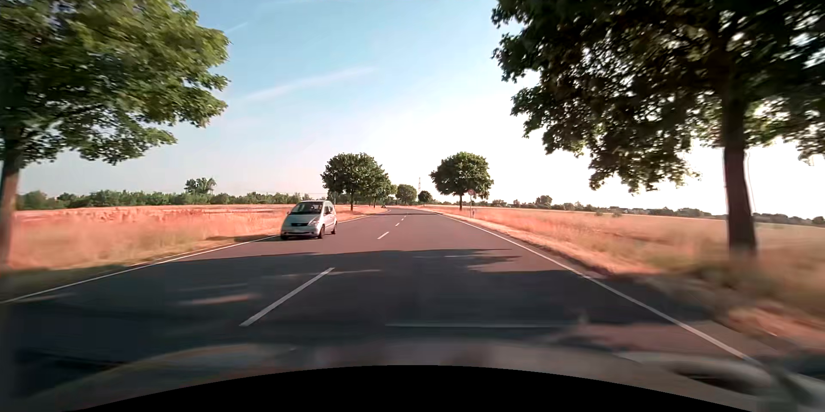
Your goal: Follow the waypoints while adhering to traffic rules and regulations
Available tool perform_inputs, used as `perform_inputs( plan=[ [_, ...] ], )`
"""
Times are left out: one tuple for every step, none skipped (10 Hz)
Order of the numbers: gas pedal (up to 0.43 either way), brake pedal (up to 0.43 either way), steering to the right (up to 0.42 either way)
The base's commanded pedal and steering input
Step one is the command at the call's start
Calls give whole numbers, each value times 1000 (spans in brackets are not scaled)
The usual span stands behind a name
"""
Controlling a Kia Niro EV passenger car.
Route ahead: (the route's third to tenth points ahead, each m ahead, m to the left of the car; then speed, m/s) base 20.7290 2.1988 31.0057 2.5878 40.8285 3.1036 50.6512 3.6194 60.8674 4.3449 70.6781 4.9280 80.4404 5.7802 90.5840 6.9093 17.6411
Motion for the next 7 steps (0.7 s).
perform_inputs(
  plan=[
    [0, 0, -11],
    [0, 0, -11],
    [0, 0, -11],
    [0, 0, -11],
    [0, 0, -11],
    [0, 0, -11],
    [0, 0, -11]
  ],
)
